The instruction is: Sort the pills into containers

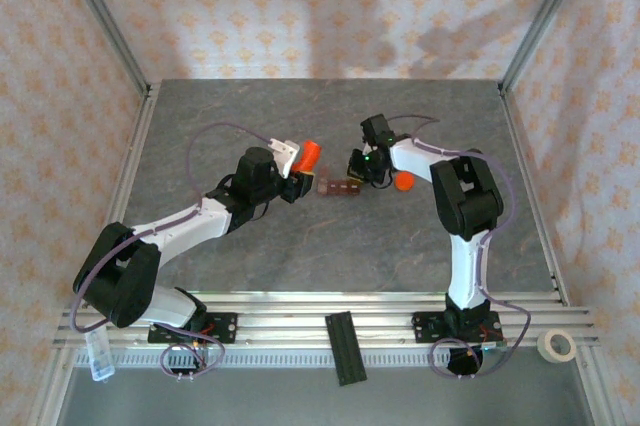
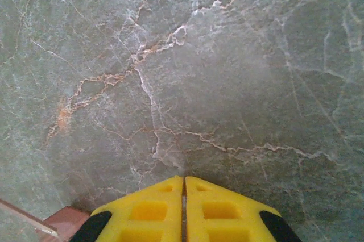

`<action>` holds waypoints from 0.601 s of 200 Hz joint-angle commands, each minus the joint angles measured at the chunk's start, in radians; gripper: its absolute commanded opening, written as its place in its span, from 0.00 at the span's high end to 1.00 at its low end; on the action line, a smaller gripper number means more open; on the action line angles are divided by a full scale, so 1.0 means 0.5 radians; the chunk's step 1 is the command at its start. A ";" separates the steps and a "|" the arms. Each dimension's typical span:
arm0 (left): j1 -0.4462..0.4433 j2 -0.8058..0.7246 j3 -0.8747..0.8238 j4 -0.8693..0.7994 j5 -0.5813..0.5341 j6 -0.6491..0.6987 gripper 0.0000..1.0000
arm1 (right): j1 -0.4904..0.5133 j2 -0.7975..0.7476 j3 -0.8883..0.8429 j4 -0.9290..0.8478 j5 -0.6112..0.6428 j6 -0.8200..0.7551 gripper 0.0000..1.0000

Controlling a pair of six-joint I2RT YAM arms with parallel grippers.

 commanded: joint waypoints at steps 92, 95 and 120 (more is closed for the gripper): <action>-0.007 -0.020 0.104 -0.013 0.007 0.041 1.00 | 0.101 -0.330 -0.254 0.065 0.090 0.096 0.91; -0.007 -0.016 0.108 -0.022 0.006 0.041 1.00 | 0.102 -0.347 -0.256 0.062 0.109 0.100 0.90; -0.007 -0.013 0.138 -0.094 0.012 0.050 1.00 | 0.103 -0.557 -0.256 -0.017 0.257 0.134 0.74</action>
